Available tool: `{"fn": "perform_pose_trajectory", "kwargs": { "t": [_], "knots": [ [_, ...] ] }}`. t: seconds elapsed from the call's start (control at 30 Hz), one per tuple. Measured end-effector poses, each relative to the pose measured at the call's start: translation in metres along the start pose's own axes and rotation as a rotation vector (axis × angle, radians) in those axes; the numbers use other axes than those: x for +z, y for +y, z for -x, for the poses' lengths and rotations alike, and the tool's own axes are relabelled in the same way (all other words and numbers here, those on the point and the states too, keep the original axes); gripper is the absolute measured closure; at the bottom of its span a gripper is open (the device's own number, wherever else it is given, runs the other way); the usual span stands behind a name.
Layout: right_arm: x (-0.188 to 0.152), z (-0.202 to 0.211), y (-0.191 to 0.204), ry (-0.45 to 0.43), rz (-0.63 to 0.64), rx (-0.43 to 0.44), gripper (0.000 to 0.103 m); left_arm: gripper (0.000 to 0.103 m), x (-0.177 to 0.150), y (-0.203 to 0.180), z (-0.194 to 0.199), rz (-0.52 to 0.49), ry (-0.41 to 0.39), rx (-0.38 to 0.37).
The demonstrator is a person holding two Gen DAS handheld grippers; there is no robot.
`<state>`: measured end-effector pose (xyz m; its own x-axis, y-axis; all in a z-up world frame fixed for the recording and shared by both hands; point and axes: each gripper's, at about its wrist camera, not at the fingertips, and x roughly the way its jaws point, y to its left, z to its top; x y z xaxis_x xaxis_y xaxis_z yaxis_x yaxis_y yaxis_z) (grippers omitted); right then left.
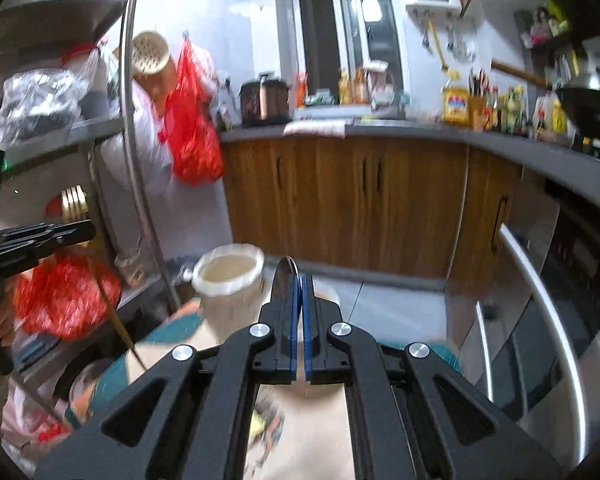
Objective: Organize utensils
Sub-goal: 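Lift the gold fork and steel spoon and carry both above the ceramic holder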
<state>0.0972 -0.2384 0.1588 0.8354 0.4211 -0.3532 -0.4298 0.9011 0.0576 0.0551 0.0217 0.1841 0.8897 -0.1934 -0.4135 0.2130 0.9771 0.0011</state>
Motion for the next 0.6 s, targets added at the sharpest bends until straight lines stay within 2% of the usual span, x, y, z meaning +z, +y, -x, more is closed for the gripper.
{"fn": "perform_pose_trajectory", "kwargs": {
  "t": [0.2, 0.33, 0.47, 0.6],
  "knots": [
    [0.047, -0.020, -0.010, -0.103, -0.035, -0.064, 0.101, 0.100, 0.061, -0.014, -0.005, -0.028, -0.073, -0.016],
    [0.064, -0.035, -0.016, -0.154, -0.055, -0.117, 0.101, 0.100, 0.089, -0.027, -0.025, -0.059, -0.107, 0.038],
    [0.064, -0.053, -0.018, -0.193, -0.025, -0.202, 0.101, 0.099, 0.095, -0.039, -0.051, -0.091, -0.094, 0.086],
    [0.046, -0.072, -0.023, -0.181, -0.026, -0.228, 0.101, 0.099, 0.083, -0.043, -0.080, -0.102, -0.049, 0.110]
  ]
}}
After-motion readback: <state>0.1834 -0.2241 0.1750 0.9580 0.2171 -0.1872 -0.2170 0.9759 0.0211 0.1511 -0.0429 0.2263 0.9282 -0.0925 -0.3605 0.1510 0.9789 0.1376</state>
